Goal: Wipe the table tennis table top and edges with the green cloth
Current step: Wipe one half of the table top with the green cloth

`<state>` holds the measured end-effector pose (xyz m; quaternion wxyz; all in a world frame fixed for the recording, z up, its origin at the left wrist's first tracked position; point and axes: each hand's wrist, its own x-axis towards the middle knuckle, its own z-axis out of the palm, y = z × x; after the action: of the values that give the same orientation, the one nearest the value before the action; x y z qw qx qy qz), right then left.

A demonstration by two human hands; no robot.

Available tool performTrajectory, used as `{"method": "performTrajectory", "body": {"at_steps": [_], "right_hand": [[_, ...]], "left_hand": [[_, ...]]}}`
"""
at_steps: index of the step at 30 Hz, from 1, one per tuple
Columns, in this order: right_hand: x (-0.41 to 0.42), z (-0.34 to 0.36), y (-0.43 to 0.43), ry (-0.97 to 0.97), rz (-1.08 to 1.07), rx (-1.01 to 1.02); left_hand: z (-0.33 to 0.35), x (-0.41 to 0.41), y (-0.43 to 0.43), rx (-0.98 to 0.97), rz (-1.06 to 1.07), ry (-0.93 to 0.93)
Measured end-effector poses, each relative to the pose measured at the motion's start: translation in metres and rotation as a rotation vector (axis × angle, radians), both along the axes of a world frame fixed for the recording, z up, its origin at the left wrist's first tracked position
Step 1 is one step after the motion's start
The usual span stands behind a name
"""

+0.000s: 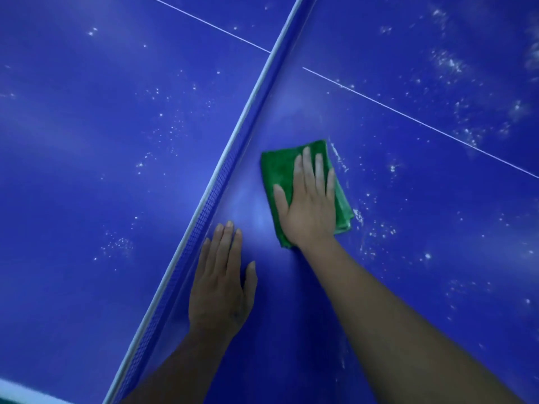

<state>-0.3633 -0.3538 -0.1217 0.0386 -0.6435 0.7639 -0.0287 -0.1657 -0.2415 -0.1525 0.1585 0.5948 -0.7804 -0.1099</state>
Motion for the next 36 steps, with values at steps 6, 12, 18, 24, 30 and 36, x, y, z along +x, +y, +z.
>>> {"method": "performTrajectory", "body": {"at_steps": [6, 12, 18, 24, 30, 36], "right_hand": [[-0.027, -0.003, 0.036, 0.062, 0.231, 0.016], [-0.038, -0.002, 0.010, 0.050, 0.374, 0.006], [-0.047, -0.006, -0.083, 0.004, 0.155, -0.015], [-0.020, 0.001, -0.187, -0.025, 0.108, 0.047], [-0.018, -0.001, -0.199, -0.060, 0.108, 0.042], [-0.109, 0.002, -0.162, -0.066, -0.106, 0.024]], "left_hand": [[0.001, -0.003, 0.002, 0.012, -0.046, -0.084], [0.005, -0.036, -0.055, 0.041, -0.081, -0.144], [-0.004, -0.069, -0.098, 0.011, -0.007, -0.143], [-0.007, -0.068, -0.097, -0.005, 0.000, -0.111], [-0.009, -0.067, -0.097, -0.017, 0.004, -0.128], [-0.007, -0.069, -0.098, -0.026, 0.011, -0.102]]}}
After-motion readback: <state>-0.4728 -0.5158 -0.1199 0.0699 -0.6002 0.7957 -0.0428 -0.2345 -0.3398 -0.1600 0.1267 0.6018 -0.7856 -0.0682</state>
